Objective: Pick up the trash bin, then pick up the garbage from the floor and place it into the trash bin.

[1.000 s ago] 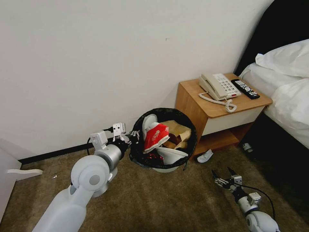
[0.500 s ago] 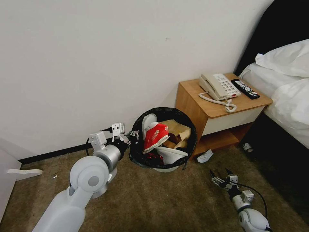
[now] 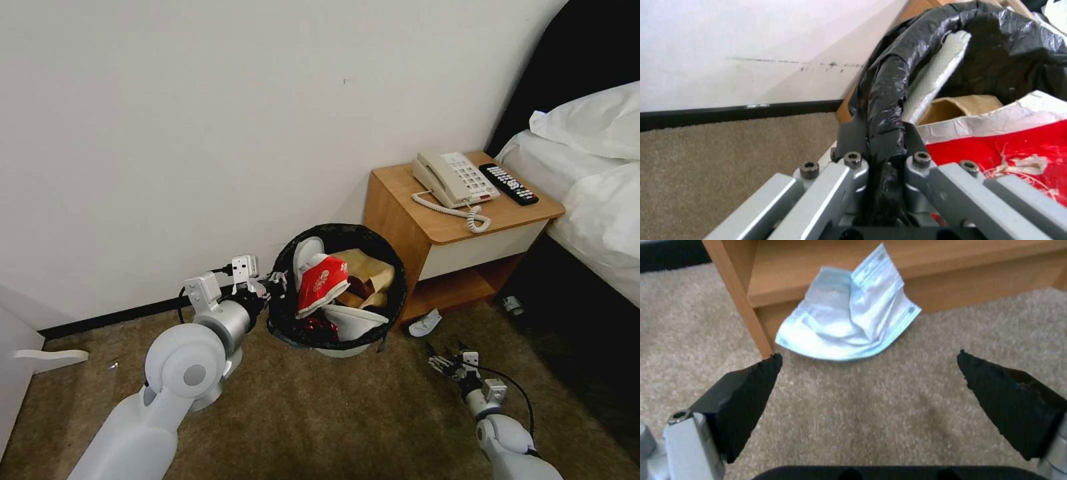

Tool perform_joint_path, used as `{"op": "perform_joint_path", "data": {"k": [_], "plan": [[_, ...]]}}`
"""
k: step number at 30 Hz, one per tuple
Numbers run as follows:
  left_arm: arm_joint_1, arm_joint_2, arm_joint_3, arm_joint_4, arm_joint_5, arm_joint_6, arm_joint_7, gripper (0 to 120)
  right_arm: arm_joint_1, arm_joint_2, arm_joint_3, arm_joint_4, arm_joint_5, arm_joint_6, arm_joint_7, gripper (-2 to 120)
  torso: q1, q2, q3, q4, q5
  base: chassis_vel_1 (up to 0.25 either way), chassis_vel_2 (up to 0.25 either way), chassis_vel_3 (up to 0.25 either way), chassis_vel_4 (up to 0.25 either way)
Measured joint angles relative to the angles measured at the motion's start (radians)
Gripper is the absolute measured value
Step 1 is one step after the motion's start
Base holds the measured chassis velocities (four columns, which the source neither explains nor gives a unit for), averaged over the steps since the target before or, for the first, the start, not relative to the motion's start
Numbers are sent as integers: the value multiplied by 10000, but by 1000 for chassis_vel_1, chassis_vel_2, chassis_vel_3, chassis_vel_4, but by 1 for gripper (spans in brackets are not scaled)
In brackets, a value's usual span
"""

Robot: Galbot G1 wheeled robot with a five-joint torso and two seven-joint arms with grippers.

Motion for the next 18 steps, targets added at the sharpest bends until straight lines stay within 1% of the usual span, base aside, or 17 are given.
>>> {"op": "perform_joint_path", "data": {"k": [7,18], "plan": [[-20,17,8,11,0,-3,7,4,262,115,6,-438,-198,5,24,100,0,-1,0,0,0,0,0,0,0],[-5,-21,44,3,27,-6,12,4,453,155,4,-589,-274,29,23,100,0,0,0,0,0,0,0,0,0]]}}
